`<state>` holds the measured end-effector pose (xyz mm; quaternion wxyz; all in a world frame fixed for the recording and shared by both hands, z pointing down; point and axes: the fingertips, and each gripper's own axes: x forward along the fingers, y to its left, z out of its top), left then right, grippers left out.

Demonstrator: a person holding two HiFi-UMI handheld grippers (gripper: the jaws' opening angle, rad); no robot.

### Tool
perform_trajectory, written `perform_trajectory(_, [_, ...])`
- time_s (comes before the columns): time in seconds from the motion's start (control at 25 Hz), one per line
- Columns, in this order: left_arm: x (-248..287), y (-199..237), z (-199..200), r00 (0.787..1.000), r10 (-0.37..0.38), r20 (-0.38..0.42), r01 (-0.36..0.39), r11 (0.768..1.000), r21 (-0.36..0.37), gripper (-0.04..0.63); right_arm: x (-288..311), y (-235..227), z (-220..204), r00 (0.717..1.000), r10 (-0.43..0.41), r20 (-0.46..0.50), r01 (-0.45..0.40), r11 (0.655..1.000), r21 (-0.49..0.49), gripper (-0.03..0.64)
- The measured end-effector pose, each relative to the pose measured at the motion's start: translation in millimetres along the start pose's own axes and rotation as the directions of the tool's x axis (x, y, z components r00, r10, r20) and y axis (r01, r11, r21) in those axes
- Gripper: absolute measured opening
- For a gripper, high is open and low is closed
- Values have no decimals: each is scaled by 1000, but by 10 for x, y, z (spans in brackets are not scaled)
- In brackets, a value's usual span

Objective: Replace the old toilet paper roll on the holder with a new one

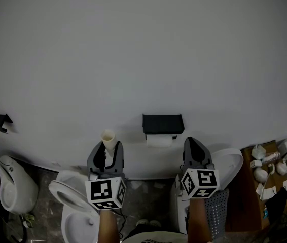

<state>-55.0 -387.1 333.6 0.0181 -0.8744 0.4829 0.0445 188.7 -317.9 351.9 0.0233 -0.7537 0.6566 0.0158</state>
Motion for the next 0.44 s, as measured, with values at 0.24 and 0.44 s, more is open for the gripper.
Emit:
perform_trajectory(0.24, [32, -27, -3, 1000, -5, -1, 5, 1000, 2, 182, 2, -26, -14, 1000, -8, -3, 8, 1000, 3, -8])
perform_trajectory(0.44, [48, -35, 7, 1000, -6, 0, 6, 1000, 6, 181, 12, -41, -14, 1000, -11, -5, 11, 1000, 4, -8])
